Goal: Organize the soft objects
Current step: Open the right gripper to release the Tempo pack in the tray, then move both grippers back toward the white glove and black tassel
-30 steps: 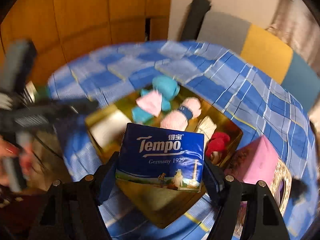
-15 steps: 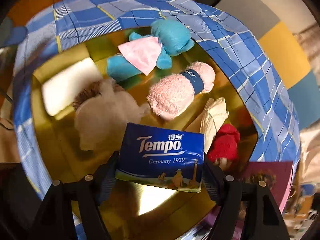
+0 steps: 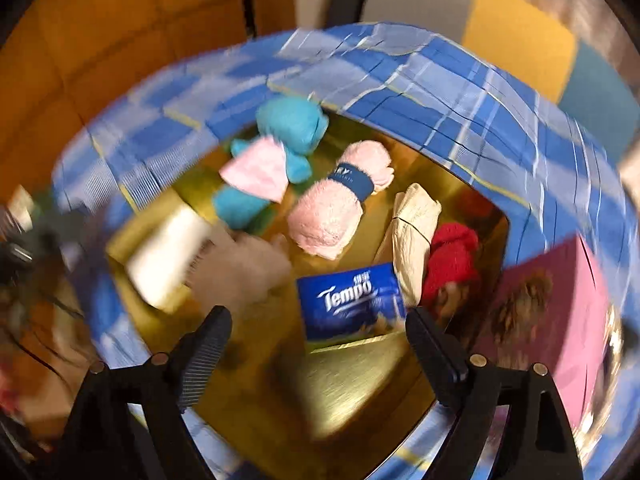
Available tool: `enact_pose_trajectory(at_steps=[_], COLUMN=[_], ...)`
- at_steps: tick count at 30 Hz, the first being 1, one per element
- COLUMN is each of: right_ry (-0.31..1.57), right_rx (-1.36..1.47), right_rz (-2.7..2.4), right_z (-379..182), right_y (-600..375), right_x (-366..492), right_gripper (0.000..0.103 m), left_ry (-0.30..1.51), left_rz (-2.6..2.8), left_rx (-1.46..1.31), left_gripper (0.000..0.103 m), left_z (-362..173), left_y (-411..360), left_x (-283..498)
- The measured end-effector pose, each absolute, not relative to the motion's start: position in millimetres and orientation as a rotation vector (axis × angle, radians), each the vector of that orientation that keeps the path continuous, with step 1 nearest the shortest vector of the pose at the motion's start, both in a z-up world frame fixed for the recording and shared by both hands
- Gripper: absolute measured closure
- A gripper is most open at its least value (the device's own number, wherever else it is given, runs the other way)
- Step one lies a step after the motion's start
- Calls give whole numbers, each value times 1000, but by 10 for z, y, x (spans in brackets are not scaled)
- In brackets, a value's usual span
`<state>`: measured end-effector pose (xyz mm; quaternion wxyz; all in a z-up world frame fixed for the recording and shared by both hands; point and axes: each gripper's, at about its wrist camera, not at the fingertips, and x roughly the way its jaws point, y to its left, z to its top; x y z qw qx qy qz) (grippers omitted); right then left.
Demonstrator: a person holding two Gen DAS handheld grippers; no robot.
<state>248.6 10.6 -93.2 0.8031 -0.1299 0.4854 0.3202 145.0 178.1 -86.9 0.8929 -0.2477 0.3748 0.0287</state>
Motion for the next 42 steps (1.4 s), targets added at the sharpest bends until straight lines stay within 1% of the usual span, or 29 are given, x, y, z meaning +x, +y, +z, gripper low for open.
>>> enact_pose_trajectory(at_steps=[9,14,19,23,27,32,36,42], right_ry=[907,784,610,517,532,647,747,843], right_rx=[-151,-67,51,141,183,207,192,144], right_rz=[663,719,649,420,219,54,17,58], right_z=[-624,-296,85,186,103,-259,-599,-1037], right_y=[-204,-536,-1172,-1846,-2445,-3119,-3426,-3653], right_x=[2106,1891,1770,1804,1936,2228,2534,2959], right_gripper=[13,13,12,11,10,10,10,11], left_ry=[794,771,755,756,758,780,790,806], left_rz=[11,-42,-65,-48,-64,-73,-93,-131], left_rx=[-456,-443,-425,-403,-421,-402,-412,-414], left_gripper=[44,44,44,44,44,44,44,44], left_z=[-899,-836,-784,-763,-751,-695,-644,-616], left_y=[1533,1430,1321,1259,1223,1083,955,743], left_x=[1471,1456,1436,1440,1461,1625,1724,1843])
